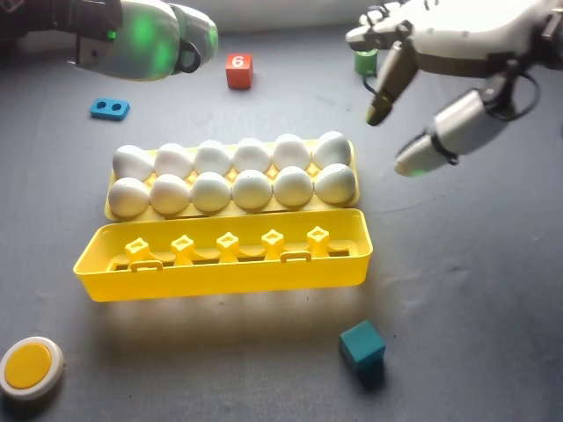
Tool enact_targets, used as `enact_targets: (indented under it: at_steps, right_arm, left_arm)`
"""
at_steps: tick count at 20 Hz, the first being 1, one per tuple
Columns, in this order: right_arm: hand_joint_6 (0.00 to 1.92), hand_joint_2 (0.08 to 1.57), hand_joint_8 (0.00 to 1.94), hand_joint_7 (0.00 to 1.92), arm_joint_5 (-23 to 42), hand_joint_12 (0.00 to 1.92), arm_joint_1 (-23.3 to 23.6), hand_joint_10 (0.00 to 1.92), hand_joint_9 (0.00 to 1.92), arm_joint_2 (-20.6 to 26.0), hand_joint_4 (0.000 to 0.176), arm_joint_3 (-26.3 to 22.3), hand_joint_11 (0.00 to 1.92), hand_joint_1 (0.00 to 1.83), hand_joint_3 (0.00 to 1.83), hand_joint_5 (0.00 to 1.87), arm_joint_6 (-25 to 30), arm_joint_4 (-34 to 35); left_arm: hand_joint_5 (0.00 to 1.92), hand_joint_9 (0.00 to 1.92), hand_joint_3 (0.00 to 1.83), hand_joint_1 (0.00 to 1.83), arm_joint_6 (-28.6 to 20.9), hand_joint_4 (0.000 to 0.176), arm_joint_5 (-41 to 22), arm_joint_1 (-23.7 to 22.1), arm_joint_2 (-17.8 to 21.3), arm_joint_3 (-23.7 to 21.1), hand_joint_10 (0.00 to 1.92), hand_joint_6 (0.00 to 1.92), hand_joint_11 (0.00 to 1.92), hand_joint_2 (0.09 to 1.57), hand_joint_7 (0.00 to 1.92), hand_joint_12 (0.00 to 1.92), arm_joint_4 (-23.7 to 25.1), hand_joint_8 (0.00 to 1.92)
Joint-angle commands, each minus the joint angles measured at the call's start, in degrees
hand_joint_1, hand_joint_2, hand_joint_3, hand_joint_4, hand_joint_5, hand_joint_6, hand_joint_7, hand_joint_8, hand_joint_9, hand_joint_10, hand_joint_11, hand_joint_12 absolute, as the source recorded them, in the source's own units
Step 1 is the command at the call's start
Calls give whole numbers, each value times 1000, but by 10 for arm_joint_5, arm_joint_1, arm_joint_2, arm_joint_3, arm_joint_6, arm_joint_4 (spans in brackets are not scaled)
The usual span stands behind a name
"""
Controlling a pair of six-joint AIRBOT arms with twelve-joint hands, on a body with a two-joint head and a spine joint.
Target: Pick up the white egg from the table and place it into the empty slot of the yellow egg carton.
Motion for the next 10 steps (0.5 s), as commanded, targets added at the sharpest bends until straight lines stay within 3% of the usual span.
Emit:
enact_targets:
  at_steps: [1, 4, 5, 6, 7, 10]
  right_arm:
    - [7, 930, 1, 78, 47, 0, 8, 0, 0, 8, 132, -5, 0, 720, 1, 898, -8, 7]
    - [19, 922, 6, 90, 48, 0, 0, 0, 0, 64, 125, -57, 0, 735, 0, 933, -13, 9]
    - [24, 914, 14, 119, 55, 0, -9, 9, 24, 86, 106, -79, 0, 764, 0, 955, -25, 9]
    - [24, 914, 14, 119, 61, 0, -15, 9, 24, 100, 106, -92, 0, 764, 0, 955, -37, 9]
    - [17, 932, 8, 111, 73, 0, -24, 3, 11, 123, 90, -119, 0, 770, 2, 945, -56, 9]
    - [11, 904, 7, 195, 82, 0, -34, 12, 65, 177, 88, -174, 0, 771, 0, 981, -95, 8]
  left_arm:
    - [100, 42, 0, 0, 2, 0, 16, -8, 1, 0, 9, 5, 2, 1261, 84, 1, 53, 7]
    - [78, 21, 1, 0, 2, 0, 16, -8, 1, 0, 0, 0, 0, 1270, 60, 0, 53, 0]
    - [103, 48, 0, 0, 2, 0, 16, -8, 1, 0, 12, 10, 11, 1262, 87, 5, 53, 11]
    - [103, 48, 0, 0, 2, 0, 16, -9, 1, 0, 12, 10, 11, 1262, 87, 5, 52, 11]
    - [113, 56, 0, 0, 2, 0, 16, -9, 1, 0, 14, 14, 14, 1261, 98, 7, 49, 15]
    - [81, 34, 0, 0, 2, 0, 16, -9, 1, 0, 3, 2, 0, 1261, 72, 0, 49, 3]
